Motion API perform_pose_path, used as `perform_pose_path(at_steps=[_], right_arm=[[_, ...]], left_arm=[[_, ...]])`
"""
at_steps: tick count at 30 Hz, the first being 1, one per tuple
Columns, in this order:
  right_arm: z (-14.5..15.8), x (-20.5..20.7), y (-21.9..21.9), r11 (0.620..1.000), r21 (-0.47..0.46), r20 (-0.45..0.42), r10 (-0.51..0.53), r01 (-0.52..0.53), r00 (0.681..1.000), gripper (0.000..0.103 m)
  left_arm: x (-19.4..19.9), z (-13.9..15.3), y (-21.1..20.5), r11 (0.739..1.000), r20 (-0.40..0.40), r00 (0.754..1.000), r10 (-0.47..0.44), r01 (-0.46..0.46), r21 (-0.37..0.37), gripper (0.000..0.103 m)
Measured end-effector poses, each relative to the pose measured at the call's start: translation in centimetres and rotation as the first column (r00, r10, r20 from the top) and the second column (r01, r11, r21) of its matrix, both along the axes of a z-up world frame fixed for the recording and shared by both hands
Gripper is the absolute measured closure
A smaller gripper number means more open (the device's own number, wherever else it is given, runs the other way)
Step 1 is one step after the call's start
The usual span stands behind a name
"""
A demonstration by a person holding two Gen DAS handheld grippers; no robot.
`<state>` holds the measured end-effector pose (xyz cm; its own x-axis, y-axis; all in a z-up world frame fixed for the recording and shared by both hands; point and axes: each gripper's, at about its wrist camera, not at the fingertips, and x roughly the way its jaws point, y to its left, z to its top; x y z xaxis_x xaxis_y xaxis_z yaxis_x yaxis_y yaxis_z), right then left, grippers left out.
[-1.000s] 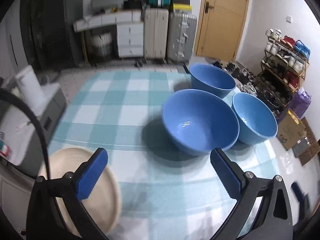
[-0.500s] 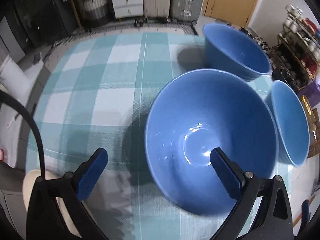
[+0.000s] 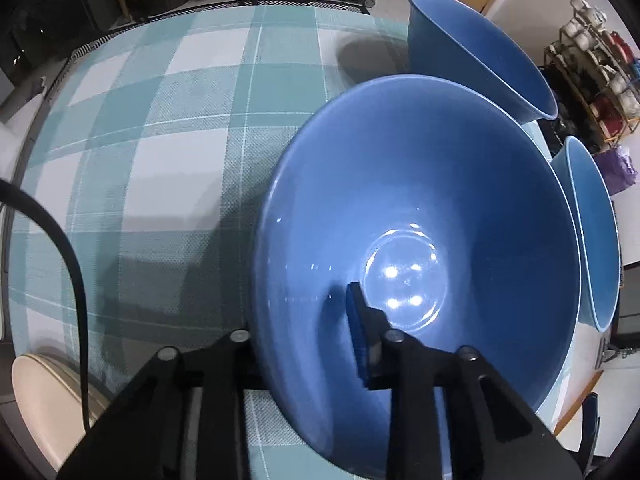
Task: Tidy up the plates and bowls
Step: 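Lift and carry the blue bowl with the left tool toward the plates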
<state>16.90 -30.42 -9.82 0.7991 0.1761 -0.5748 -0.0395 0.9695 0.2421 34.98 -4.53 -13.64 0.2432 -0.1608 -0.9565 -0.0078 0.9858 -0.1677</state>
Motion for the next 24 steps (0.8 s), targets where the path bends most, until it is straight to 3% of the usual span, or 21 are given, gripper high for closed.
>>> perform_pose_path(at_steps=[1,4,15,24], right_arm=[[0.0,0.0,0.0,1.0,-0.001,0.001,0.001,-0.001,1.0,0.001],[-0.1,0.0,0.1,1.0,-0.008,0.006,-0.001,0.001,1.0,0.001],[0.2,-0.5,0.4,1.0,-0.001,0.012,-0.003,0.003,1.0,0.001],[0.2,-0.8,0.3,1.0,0.031,-0.001,0.005,-0.005,1.0,0.001]], left_arm=[[-0.1,0.0,0.1,1.0,-0.001,1.0,-0.006,0.006,-0.011,0.092],[-0.5,0.2,0.1,0.999,0.002,1.0,-0.025,0.025,-0.025,0.095],[-1.7,0.5,0.1,0.994,-0.041,0.995,-0.092,0.09,-0.053,0.096],[-6.6,0.8,-1.4,0.979,-0.042,0.979,-0.199,0.196,-0.061,0.096]])
